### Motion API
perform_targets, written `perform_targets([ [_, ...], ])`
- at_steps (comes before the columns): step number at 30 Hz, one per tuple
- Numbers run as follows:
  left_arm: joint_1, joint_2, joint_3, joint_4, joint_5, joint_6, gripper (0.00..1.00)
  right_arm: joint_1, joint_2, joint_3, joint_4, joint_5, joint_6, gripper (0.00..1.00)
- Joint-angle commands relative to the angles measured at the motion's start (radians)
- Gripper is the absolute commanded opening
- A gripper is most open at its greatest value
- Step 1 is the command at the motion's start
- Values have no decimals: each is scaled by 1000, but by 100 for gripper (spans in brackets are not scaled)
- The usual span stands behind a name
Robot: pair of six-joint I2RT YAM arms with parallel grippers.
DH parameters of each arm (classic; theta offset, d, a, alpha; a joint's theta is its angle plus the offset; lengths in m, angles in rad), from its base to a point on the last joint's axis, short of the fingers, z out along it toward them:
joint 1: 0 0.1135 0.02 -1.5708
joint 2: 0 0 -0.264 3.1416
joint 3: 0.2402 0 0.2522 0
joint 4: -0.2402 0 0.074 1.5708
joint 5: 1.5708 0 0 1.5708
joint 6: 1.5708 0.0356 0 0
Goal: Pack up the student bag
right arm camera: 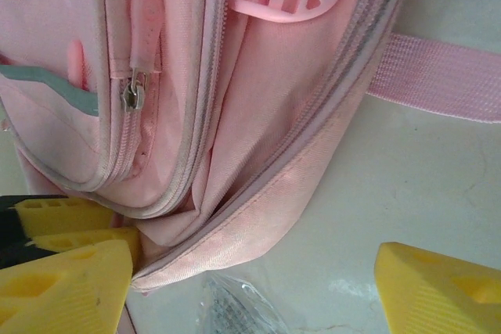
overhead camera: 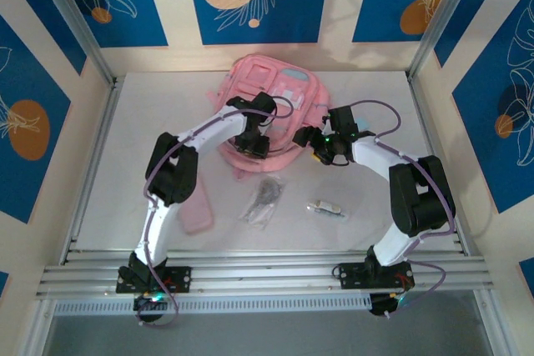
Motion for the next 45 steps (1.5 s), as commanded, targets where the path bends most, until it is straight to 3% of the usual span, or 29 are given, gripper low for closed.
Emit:
perform_targets([
  [1,-9,34,-33,-83,16,20,39,-4,-32,-12,17,11,14,81],
  [5,-6,52,-32,-67,54,14,26,-6,-37,-15,20,21,22,81],
  [8,-5,59,-24,-60,69,17,3,-5,-42,-18,20,18,20,81],
  [9,-5,50,-24,-51,75,14,0,-5,-44,-18,15,19,15,82],
  [20,25,-184,-39,83,159,4,0,38,-37,-74,146,-75,148,82],
  [30,41,-257,-116,96,188,30,0,142,156,-48,393,-43,389,79],
  [32,47,-263,-140,111,204,32,0,151,183,-49,424,-12,404,68],
  [36,70,-276,-171,117,225,47,0,141,200,-58,424,48,373,1],
  [41,111,-294,-183,56,187,110,0,79,161,-109,418,59,322,0],
  [45,160,-288,-199,9,78,183,0,19,95,-112,328,60,218,0],
])
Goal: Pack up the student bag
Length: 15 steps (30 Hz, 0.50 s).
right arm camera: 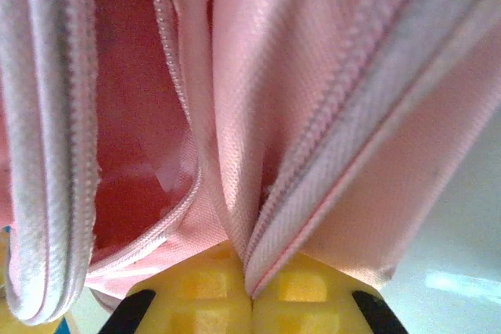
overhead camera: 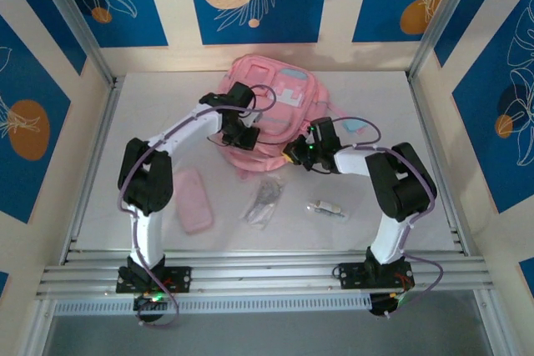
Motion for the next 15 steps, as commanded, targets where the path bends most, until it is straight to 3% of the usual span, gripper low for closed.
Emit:
perform_targets([
  [1,67,-67,-32,-115,-109,91,0,-87,-66,1,-104,99,-126,0],
  [5,146,-62,-81,-62,-183,126,0,-142,-115,34,-216,95,-245,0],
  [11,168,-96,-87,-61,-31,125,0,-244,-57,198,-353,133,-382,0],
  [15,108,-126,-114,-31,126,102,0,-291,38,361,-426,127,-398,0],
])
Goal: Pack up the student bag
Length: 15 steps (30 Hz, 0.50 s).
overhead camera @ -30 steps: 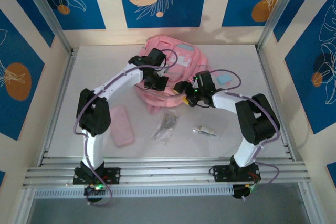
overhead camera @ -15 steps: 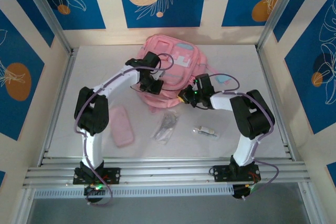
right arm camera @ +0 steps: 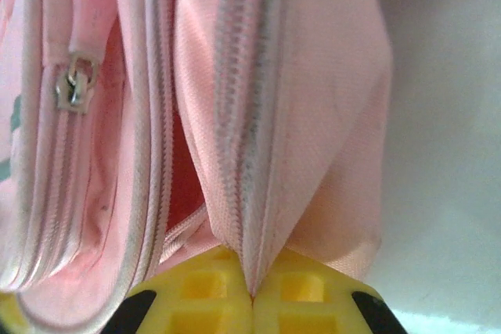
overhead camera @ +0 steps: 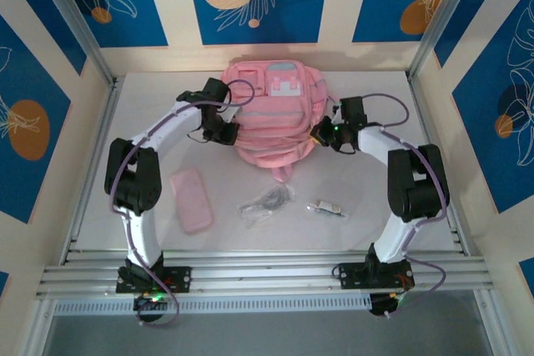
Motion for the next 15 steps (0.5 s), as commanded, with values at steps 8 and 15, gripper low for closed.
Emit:
perform_targets([
  [8,-147,-39,39,-30,166,-109,0,-70,-27,125,-91,47,-35,73],
  [15,-153,16,101,54,242,-199,0,-63,-258,-131,-43,2,8,93],
])
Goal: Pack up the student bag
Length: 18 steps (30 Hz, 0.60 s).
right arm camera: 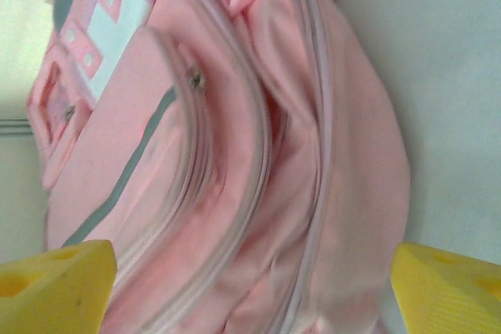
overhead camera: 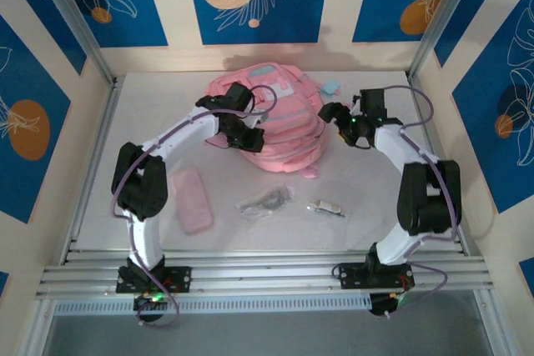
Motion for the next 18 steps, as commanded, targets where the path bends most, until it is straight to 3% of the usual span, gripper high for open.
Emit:
perform_targets([
  [1,-6,12,56,56,94,-64,0,19,-87,-105,21,-43,33,93],
  [7,-28,-11,38,72,113,-80,0,90,-111,-236,147,-32,115,93],
  [12,-34,-48,-24,81,110,-88,0,152,17,-222,241,-38,182,83],
  [13,-34,-55,-37,87,109,-91,0,163,44,-211,244,-38,187,77],
  [16,-33,-72,-63,77,81,-79,0,172,110,-195,262,-55,208,31],
  [18,-26,-72,-68,36,17,-43,0,169,120,-203,274,-64,205,11],
])
